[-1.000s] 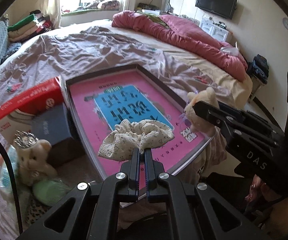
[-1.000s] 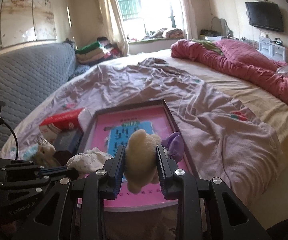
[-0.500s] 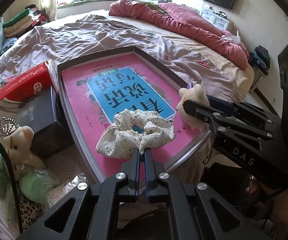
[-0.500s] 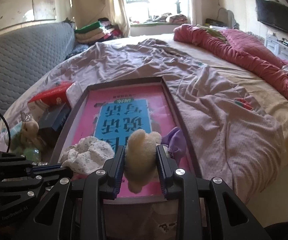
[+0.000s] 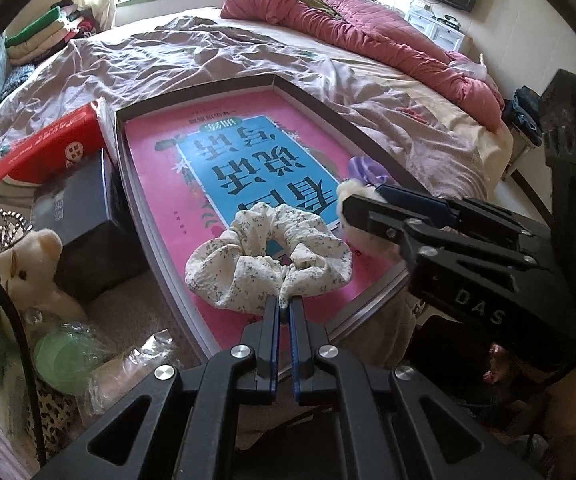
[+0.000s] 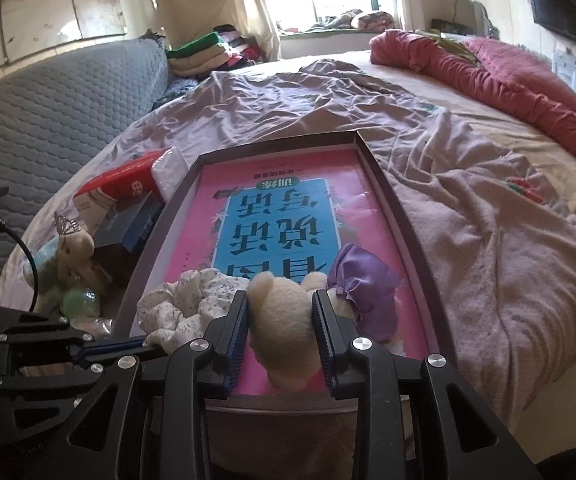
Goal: Organize soft objects
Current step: 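Lower the scrunchie and bunny onto the pink tray and open both grippers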
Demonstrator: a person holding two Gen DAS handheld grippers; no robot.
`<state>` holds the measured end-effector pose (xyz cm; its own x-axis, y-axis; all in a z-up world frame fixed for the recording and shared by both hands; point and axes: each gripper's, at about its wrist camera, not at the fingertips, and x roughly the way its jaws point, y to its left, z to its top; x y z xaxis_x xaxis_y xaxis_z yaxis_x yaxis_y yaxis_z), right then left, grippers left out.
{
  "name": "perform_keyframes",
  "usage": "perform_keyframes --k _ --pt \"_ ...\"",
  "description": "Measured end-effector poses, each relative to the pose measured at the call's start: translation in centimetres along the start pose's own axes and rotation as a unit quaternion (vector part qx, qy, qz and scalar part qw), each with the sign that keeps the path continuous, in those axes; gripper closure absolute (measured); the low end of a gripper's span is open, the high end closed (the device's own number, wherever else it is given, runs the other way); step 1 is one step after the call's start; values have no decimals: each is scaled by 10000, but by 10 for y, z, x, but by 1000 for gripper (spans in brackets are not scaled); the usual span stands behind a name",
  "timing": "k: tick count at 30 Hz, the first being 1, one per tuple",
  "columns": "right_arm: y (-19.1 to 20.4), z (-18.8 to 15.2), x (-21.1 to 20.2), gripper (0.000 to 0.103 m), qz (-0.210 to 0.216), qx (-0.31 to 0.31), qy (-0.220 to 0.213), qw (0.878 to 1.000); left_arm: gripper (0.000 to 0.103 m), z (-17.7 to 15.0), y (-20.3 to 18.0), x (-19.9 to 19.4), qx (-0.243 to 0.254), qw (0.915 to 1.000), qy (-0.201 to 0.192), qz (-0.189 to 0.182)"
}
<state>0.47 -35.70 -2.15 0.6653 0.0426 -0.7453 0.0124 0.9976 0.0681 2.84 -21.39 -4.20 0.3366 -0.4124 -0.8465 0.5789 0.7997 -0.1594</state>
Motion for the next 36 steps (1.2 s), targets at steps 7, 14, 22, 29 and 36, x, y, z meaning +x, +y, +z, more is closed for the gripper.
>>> perform_keyframes --k 7,14,22,29,36 --pt "-4 0 0 63 210 239 -79 9995 97 -1 0 1 -12 10000 31 -16" --pt "-4 0 -3 55 193 257 -106 9994 95 0 4 -1 -106 9999 80 -77" --pt "-8 -1 -10 49 110 381 -156 9991 69 -1 4 -6 -149 9998 53 -155" --pt "-10 1 -23 44 -89 415 -279 9987 59 0 4 -17 -147 9998 -72 -92" --pt "-6 2 -31 43 -272 375 -312 9984 49 -1 6 -31 -176 9995 -226 166"
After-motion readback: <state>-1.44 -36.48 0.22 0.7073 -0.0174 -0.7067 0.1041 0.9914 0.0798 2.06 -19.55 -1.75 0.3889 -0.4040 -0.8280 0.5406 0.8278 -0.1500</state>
